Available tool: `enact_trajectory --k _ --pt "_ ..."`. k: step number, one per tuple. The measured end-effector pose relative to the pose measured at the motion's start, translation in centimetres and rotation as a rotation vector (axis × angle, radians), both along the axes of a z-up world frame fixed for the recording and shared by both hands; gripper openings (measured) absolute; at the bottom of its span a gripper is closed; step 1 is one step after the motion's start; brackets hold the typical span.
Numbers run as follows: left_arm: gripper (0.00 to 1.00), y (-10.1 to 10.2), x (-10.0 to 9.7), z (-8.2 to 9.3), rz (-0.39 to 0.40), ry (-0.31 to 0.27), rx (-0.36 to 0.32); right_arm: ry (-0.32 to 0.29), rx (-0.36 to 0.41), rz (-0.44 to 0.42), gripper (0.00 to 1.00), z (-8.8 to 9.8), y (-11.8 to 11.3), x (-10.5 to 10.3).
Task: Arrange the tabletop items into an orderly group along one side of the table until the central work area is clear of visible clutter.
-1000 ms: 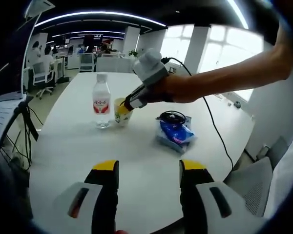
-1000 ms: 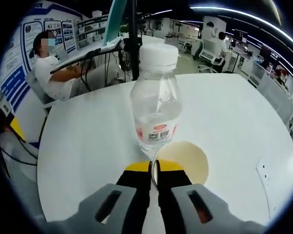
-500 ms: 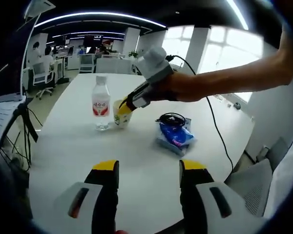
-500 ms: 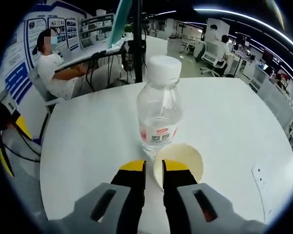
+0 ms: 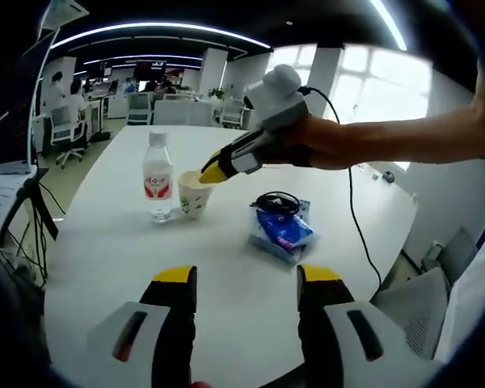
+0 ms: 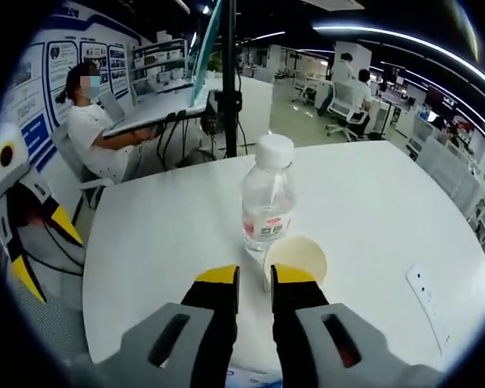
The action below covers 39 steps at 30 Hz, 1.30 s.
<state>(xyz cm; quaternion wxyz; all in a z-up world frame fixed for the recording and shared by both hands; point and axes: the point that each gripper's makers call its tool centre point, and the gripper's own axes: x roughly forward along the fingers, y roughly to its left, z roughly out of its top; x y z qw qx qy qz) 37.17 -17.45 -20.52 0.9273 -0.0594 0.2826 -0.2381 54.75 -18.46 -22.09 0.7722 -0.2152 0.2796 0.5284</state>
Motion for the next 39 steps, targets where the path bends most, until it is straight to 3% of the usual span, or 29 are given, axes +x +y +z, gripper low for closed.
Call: enact_trajectory --k 3,7,13,28,39 --pt "0.49 -0.2 -0.3 0.3 0.006 -0.002 -0.01 0.002 0.024 -0.016 0.13 1.0 -0.7 -1.1" --pt "0.49 -0.1 -0.4 0.4 0.013 -0.001 -0.021 0.01 0.043 -0.043 0.12 1.2 -2.3 -1.7" --pt "0.49 -0.4 -0.8 0.9 0.005 0.0 -0.021 0.018 0.039 -0.086 0.12 1.5 -5.3 -4.2" --pt "0.49 -1.4 -0.6 1.1 0.007 -0.001 -0.042 0.066 0.04 -0.274 0.12 -1.0 -16.1 -6.9" --pt "0.49 -2.5 -0.3 1.2 -0.013 -0.001 -0.04 0.098 0.055 -0.403 0.11 -2.2 -21.7 -9.5"
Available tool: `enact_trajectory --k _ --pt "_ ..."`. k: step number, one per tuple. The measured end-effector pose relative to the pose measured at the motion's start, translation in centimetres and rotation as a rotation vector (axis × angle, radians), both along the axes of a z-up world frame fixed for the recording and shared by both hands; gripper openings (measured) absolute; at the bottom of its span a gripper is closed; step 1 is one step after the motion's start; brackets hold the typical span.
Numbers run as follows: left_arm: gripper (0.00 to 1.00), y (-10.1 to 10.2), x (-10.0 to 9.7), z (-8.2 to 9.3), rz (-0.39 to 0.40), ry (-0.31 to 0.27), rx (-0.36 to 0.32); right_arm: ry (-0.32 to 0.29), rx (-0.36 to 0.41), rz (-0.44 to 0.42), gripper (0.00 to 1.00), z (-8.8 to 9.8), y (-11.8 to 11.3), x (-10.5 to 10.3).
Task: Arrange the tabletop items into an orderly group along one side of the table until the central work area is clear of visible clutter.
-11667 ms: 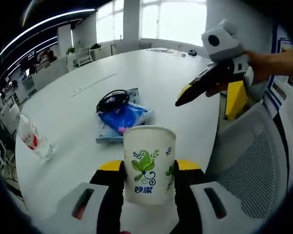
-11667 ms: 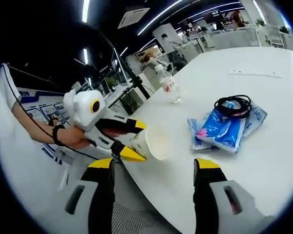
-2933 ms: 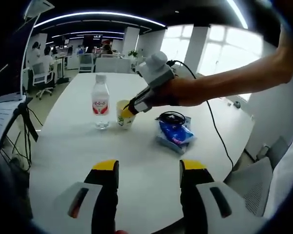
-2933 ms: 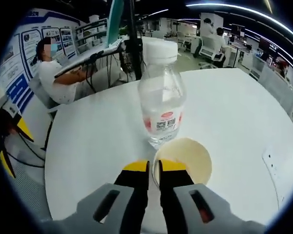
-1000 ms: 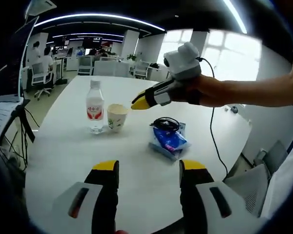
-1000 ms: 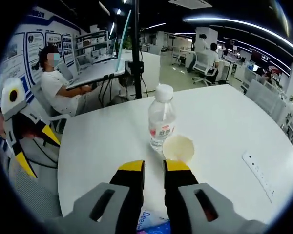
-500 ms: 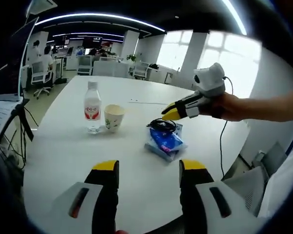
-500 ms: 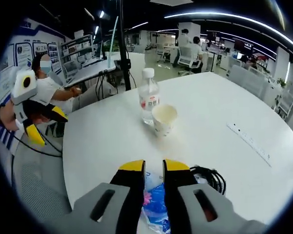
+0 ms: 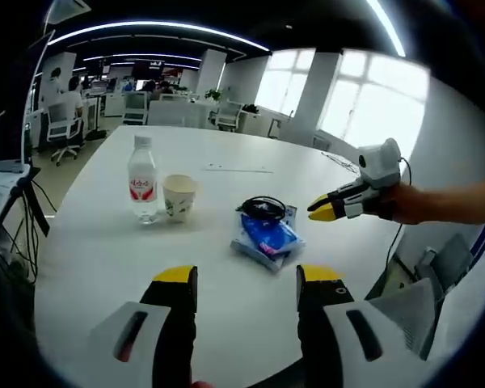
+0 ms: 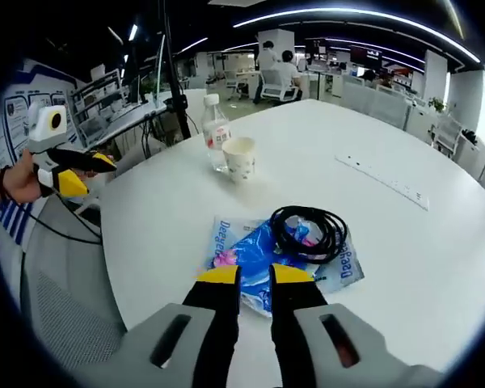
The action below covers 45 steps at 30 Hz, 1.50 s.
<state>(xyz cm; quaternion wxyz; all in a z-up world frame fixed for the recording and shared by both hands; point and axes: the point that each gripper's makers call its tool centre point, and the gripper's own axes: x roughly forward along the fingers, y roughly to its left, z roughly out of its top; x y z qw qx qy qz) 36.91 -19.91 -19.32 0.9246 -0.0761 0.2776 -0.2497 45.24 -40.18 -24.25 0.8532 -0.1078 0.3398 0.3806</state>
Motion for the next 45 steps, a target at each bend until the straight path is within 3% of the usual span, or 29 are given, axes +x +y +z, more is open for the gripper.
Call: enact_trajectory --k 14,28,38,45 --pt "0.49 -1.5 0.3 -0.4 -0.03 0.021 -0.003 0.011 0.015 -0.119 0.11 -0.4 -5.1 -2.4" --pt "0.48 -0.8 0.9 -1.0 0.006 0.04 -0.009 0.06 0.043 -0.245 0.11 -1.6 -9.8 -5.4" --pt "0.48 -0.8 0.7 -1.3 0.02 0.054 -0.018 0.079 0.062 -0.285 0.11 -2.3 -10.4 -6.3" --pt "0.48 -0.4 0.6 -1.5 0.033 0.063 -0.023 0.087 0.075 -0.275 0.11 -2.6 -9.5 -6.2"
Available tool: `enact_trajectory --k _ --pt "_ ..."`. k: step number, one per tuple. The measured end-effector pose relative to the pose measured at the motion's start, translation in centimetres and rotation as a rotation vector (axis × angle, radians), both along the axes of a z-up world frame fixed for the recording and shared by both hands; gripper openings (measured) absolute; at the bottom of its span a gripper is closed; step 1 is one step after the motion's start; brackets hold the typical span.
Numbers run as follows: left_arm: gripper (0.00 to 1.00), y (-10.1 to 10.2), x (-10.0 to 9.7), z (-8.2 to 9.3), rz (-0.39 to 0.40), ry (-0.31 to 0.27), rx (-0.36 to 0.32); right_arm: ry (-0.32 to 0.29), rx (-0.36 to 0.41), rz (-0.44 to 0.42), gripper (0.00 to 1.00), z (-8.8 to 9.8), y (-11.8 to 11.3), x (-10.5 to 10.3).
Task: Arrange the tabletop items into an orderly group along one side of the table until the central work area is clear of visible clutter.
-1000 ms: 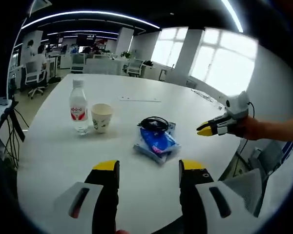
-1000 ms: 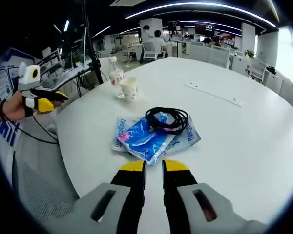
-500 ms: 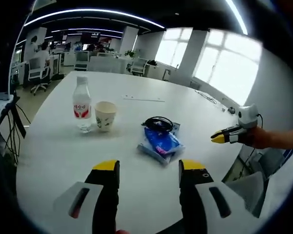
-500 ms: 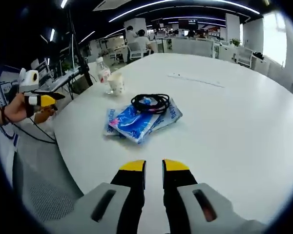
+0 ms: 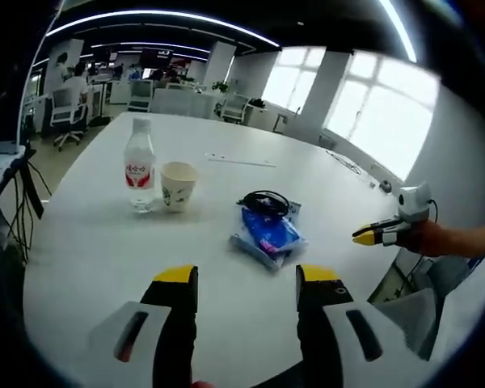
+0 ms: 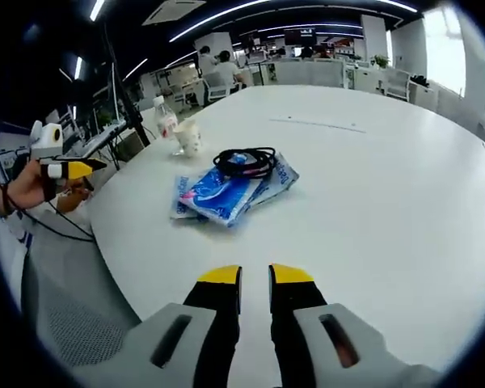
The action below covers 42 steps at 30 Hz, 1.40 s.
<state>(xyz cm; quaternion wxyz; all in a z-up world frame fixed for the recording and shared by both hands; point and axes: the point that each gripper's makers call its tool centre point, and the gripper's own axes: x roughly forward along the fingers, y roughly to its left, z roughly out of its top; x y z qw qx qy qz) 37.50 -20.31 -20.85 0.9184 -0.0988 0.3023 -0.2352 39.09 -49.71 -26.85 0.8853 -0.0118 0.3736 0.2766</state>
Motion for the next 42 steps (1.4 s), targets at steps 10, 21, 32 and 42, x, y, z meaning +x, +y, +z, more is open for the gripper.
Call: enact_trajectory --k 10,21,32,42 --pt "0.48 0.7 -0.4 -0.1 0.028 0.01 -0.013 -0.002 0.01 0.048 0.11 0.0 1.8 1.3" --pt "0.49 1.5 -0.7 -0.3 0.05 0.017 0.001 -0.006 0.026 0.121 0.12 0.0 4.3 2.5" --pt "0.49 2.1 -0.5 0.3 0.09 0.001 -0.015 -0.015 0.022 0.183 0.12 0.3 6.2 4.3" --pt "0.49 2.6 -1.1 0.4 0.104 0.0 -0.019 -0.03 0.016 0.233 0.12 0.7 7.9 6.0"
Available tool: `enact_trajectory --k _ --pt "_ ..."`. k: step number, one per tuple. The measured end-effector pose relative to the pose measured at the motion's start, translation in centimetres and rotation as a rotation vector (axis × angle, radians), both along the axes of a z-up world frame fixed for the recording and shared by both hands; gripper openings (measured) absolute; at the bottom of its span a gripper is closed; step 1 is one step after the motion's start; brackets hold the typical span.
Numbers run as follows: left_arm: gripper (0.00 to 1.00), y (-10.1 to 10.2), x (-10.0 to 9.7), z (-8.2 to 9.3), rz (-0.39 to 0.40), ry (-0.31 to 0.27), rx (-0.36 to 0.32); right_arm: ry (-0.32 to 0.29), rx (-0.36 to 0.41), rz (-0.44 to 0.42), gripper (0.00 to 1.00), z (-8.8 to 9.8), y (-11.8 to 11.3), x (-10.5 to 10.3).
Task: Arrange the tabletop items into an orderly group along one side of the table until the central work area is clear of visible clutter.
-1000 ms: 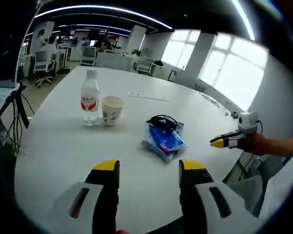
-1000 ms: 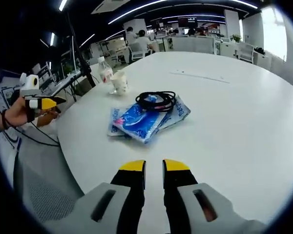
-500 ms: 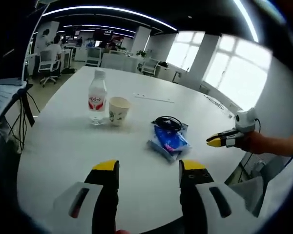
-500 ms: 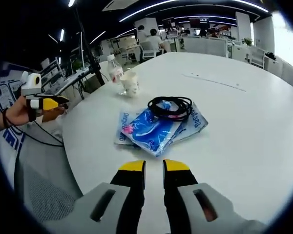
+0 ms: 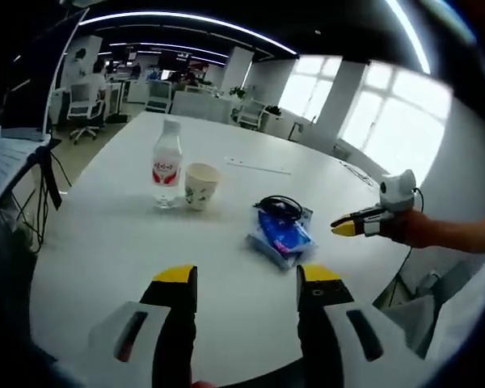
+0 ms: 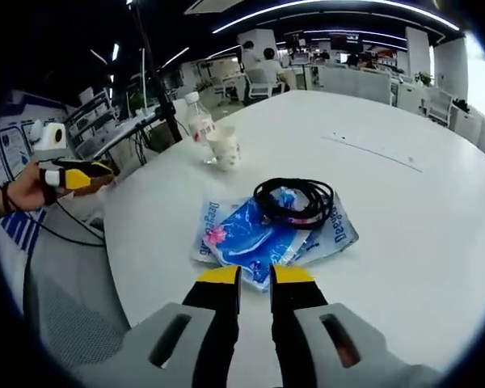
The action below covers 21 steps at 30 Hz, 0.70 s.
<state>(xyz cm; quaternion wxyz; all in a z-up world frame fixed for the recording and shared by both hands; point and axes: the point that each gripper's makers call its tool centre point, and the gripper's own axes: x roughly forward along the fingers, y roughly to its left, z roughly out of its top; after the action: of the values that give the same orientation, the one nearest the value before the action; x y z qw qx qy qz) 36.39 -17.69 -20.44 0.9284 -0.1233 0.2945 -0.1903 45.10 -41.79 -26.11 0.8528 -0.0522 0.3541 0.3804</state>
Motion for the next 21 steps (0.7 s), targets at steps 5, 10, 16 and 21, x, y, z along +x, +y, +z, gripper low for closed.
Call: enact_trajectory --k 5,10,16,21 --pt "0.49 0.2 -0.2 0.1 0.0 -0.004 0.008 -0.007 0.0 0.025 0.12 0.3 1.0 0.6" --pt "0.49 0.5 -0.3 0.3 0.002 -0.007 0.013 -0.011 -0.005 0.052 0.13 0.4 2.0 1.0" --pt "0.49 0.9 -0.3 0.4 0.01 -0.01 0.011 -0.015 -0.021 0.086 0.13 0.4 2.8 1.8" --pt "0.49 1.0 -0.4 0.4 0.01 -0.01 0.011 -0.022 -0.03 0.106 0.14 0.6 3.3 2.6"
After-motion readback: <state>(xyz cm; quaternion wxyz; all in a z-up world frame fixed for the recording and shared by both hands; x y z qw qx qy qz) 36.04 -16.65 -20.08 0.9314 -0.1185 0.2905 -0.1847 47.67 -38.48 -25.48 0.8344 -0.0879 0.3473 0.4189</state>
